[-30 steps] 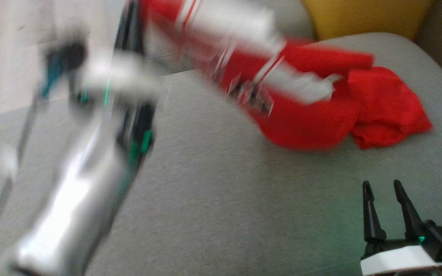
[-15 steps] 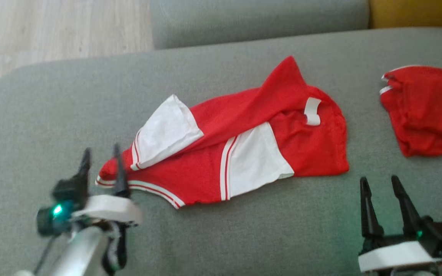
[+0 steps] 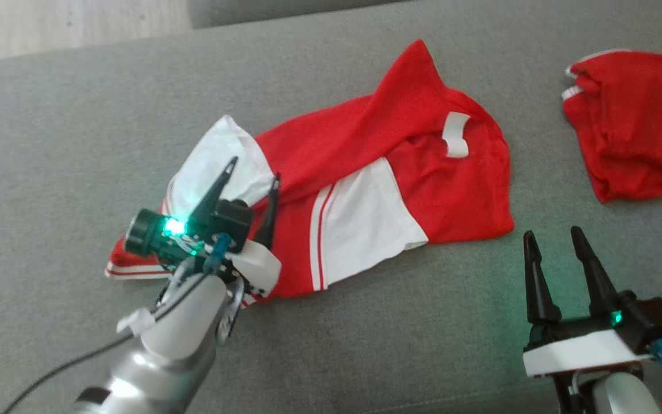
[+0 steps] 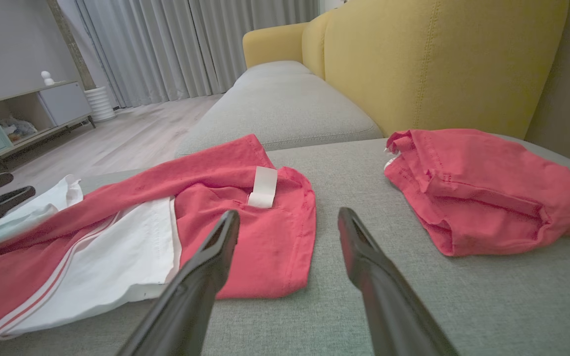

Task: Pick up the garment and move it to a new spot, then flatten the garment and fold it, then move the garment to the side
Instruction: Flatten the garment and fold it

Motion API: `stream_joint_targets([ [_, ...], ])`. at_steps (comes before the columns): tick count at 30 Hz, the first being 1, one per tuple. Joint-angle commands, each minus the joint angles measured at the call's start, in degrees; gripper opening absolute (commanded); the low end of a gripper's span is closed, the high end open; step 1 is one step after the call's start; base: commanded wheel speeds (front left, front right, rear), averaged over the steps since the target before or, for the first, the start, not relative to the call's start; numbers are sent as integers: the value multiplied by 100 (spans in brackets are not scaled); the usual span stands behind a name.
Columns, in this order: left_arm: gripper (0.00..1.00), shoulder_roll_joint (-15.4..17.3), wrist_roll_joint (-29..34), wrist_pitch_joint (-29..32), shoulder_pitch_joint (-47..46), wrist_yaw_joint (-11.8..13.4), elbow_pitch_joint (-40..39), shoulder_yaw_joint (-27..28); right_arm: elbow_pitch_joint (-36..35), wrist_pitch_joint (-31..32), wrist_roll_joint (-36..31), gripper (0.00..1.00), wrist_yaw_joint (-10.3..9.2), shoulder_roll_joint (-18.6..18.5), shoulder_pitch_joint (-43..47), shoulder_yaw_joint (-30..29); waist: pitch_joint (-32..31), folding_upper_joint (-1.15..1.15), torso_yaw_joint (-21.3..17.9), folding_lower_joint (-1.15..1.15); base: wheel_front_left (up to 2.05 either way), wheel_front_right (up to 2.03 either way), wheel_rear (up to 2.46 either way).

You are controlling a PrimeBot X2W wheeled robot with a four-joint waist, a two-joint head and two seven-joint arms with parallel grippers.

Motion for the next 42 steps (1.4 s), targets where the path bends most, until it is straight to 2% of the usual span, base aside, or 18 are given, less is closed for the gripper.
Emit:
stream_joint_targets([
  [1,100,81,16,7,-221,35,-27,138,-159,-23,-21,100,-4,-64,-189,147,88,0,-78,-1,0,0,0],
  [7,100,-44,-76,163,-365,-199,620,50,-146,-23,2,100,-4,-86,-228,114,160,0,-112,-1,0,0,0],
  [8,82,-72,-99,166,-362,-261,688,29,-143,-23,-2,100,-4,-86,-228,106,156,0,-105,-1,0,0,0],
  [9,50,-105,-131,166,-356,-325,745,14,-140,-23,-7,100,-4,-85,-228,95,150,0,-93,-1,0,0,0],
  [10,33,-136,-157,151,-356,-387,790,-1,-139,-23,-11,100,-4,-83,-227,85,143,0,-76,-1,0,0,0],
  [11,4,-160,-168,119,-361,-425,830,-18,-140,-23,-13,100,-4,-82,-226,84,133,0,-58,-1,0,0,0],
  [12,0,-179,-168,86,-368,-459,866,-42,-139,-23,-14,100,-4,-81,-227,91,124,0,-39,-1,0,0,0],
  [17,0,-236,-170,-244,-408,-422,767,-18,-163,-23,-26,100,-4,-81,-219,79,58,0,113,-1,0,0,0],
  [21,0,-179,-165,-385,-317,-232,269,139,-183,-23,21,100,-4,-158,-215,58,48,0,344,-1,0,0,0],
  [25,0,75,-28,-409,-203,-8,-544,343,-92,-23,309,100,-4,-338,-419,41,148,0,611,-1,0,0,0],
  [28,0,300,114,-411,-93,127,-1245,520,212,-23,715,100,-4,-610,-821,114,270,0,764,-1,0,0,0],
  [29,0,300,114,-411,-93,127,-1245,520,212,-23,715,100,-4,-610,-821,114,270,0,764,-1,0,0,0],
  [32,0,466,195,-412,-12,186,-1736,648,713,36,1167,100,-4,-1055,-1464,317,436,0,904,-1,0,0,0],
  [34,0,541,223,-412,-10,191,-1917,693,1041,290,1404,100,-4,-1453,-2009,538,578,0,1000,-1,0,0,0],
  [37,0,597,279,-413,-104,196,-2119,734,1471,838,1781,100,-4,-1992,-2847,880,839,0,1154,-1,0,0,0],
  [42,0,535,340,-413,-331,153,-2347,747,2122,1949,2935,100,-4,-2517,-3923,1470,1249,0,1493,-1,0,0,0],
])
